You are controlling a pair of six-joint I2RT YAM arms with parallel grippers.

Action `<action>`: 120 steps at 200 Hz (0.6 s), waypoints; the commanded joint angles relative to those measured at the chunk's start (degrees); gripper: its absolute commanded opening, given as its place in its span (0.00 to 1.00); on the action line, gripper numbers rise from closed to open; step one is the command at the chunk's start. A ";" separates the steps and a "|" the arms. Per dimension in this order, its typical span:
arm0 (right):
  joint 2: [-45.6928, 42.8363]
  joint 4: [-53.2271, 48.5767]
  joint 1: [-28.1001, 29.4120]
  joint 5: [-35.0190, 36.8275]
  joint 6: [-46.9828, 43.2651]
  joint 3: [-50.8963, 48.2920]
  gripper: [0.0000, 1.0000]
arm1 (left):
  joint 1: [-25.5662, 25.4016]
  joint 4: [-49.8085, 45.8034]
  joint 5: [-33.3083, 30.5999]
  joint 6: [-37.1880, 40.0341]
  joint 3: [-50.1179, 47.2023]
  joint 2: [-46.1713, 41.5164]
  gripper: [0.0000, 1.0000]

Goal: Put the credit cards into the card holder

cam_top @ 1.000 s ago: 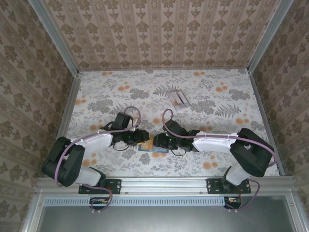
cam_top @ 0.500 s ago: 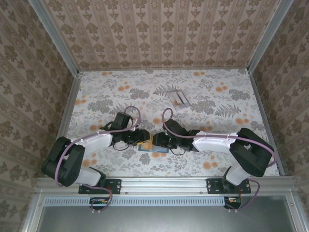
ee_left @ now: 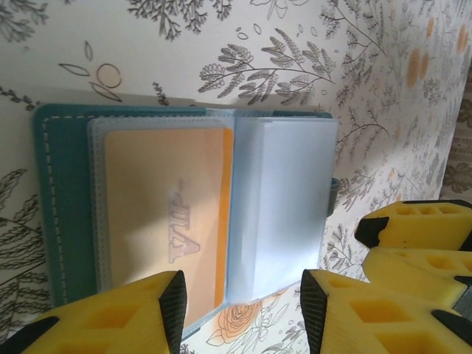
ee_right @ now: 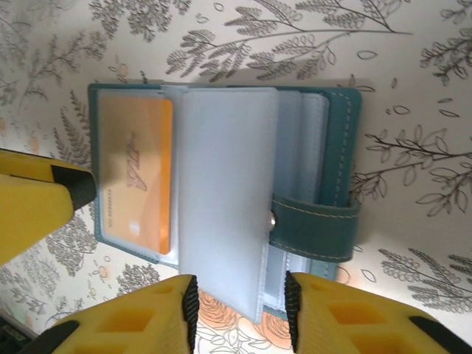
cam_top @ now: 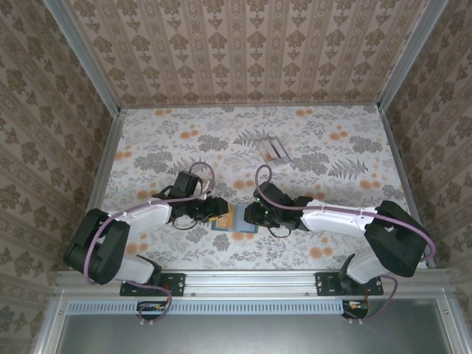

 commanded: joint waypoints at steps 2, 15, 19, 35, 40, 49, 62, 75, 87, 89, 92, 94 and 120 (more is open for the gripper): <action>0.92 -2.74 0.61 0.53 0.75 1.67 0.41 | 0.31 -1.72 -1.24 1.50 -0.65 0.11 0.48; 1.80 -2.08 0.77 0.10 0.84 1.91 0.41 | 0.31 -1.76 -1.34 1.75 -0.70 0.16 0.48; 2.03 -1.78 0.83 0.14 0.92 1.93 0.41 | 0.31 -1.74 -1.34 1.74 -0.70 0.25 0.48; 2.70 -1.19 0.84 -0.10 1.10 2.27 0.39 | 0.31 -1.72 -1.35 1.66 -0.61 0.39 0.48; 2.85 -0.94 0.84 -0.23 1.05 2.43 0.39 | 0.31 -1.70 -1.35 1.63 -0.61 0.39 0.48; 3.18 -0.70 0.84 -0.57 1.06 2.76 0.38 | 0.31 -1.80 -1.34 1.59 -0.61 0.39 0.48; 3.59 -0.88 0.89 -0.75 0.81 3.32 0.37 | 0.31 -2.20 -1.35 1.87 -0.48 0.30 0.48; 4.23 -0.87 0.89 -1.24 0.67 3.73 0.37 | 0.39 -2.42 -1.46 2.04 -0.44 0.35 0.48; 4.72 -0.46 0.85 -1.64 0.75 3.95 0.37 | 0.40 -2.34 -1.51 2.13 -0.44 0.39 0.48; 4.85 -0.34 0.87 -1.76 0.75 3.95 0.37 | 0.40 -2.34 -1.51 2.11 -0.44 0.39 0.48; 4.88 -0.12 0.86 -1.91 0.71 3.94 0.37 | 0.40 -2.34 -1.51 2.11 -0.48 0.39 0.48; 4.91 0.01 0.85 -1.98 0.79 3.95 0.37 | 0.40 -2.34 -1.49 2.11 -0.49 0.39 0.48; 5.88 0.33 0.88 -2.47 0.93 4.29 0.38 | 0.40 -2.16 -1.51 2.11 -0.52 0.48 0.48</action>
